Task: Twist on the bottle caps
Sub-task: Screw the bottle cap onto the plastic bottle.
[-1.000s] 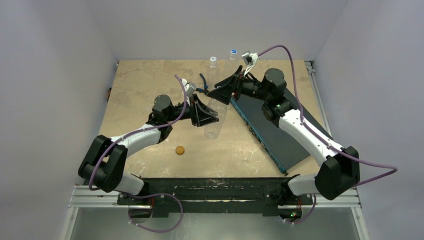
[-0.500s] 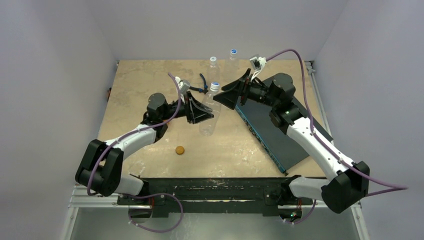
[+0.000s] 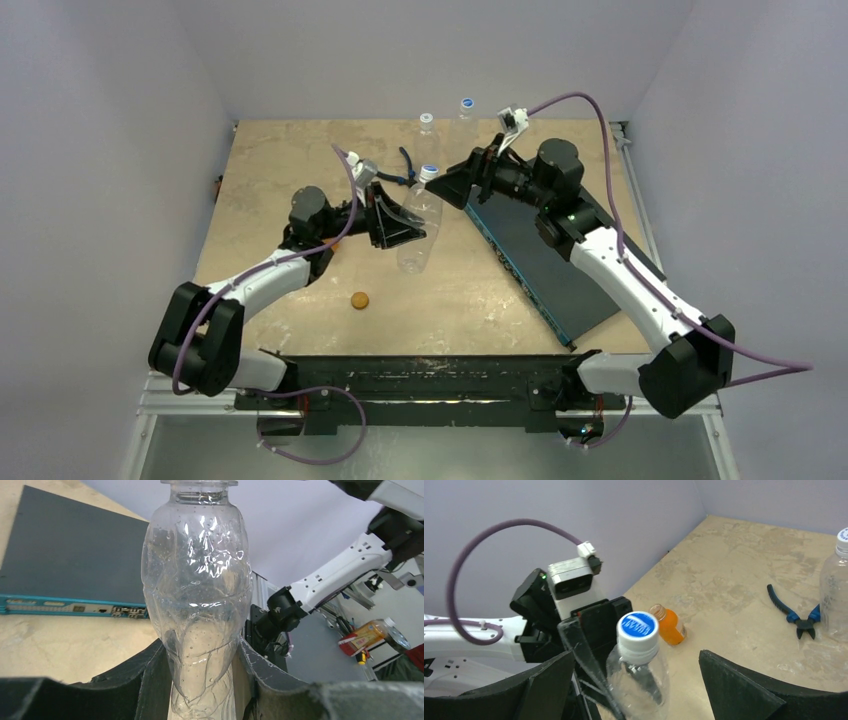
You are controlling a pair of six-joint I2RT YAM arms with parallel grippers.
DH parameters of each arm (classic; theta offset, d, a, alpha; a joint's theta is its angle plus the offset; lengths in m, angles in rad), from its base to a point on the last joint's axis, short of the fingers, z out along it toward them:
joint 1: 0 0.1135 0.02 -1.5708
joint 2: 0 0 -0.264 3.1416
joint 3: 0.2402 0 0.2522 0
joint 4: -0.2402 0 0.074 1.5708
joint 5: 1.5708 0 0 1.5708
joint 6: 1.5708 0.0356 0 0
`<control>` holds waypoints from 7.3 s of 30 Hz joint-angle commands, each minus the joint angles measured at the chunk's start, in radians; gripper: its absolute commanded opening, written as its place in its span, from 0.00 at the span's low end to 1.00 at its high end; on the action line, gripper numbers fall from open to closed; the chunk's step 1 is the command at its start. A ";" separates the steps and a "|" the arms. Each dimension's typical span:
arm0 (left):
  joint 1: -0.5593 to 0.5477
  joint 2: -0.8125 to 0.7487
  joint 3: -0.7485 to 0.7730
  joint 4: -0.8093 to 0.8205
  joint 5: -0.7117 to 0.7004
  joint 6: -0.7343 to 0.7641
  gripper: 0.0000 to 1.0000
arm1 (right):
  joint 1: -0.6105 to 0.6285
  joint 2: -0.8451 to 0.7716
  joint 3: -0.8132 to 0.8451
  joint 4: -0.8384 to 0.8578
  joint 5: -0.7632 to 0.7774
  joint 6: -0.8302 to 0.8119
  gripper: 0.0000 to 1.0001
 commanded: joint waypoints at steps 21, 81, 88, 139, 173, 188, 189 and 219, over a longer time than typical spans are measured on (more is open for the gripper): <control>-0.034 0.165 -0.028 0.362 -0.079 -0.277 0.00 | 0.086 0.032 0.050 0.123 -0.019 0.020 0.99; -0.010 0.181 -0.040 0.703 0.107 -0.503 0.00 | -0.015 0.170 0.075 0.268 -0.236 0.191 0.32; -0.021 0.058 0.039 -0.003 -0.012 0.001 0.00 | -0.010 0.143 0.095 0.133 -0.159 0.132 0.12; -0.131 -0.110 0.181 -0.625 -0.039 0.461 0.00 | -0.123 0.064 0.006 0.298 -0.527 0.020 0.68; -0.130 -0.091 0.167 -0.507 -0.025 0.382 0.00 | -0.119 0.093 -0.037 0.378 -0.518 0.098 0.42; -0.180 -0.067 0.239 -0.608 -0.435 0.467 0.00 | -0.039 0.068 0.064 -0.147 -0.096 -0.070 0.00; -0.192 -0.066 0.248 -0.616 -0.489 0.476 0.00 | -0.023 0.069 0.073 -0.186 -0.042 -0.070 0.00; -0.367 -0.055 0.228 -0.634 -0.909 0.680 0.00 | 0.110 0.172 0.450 -0.618 0.479 -0.052 0.99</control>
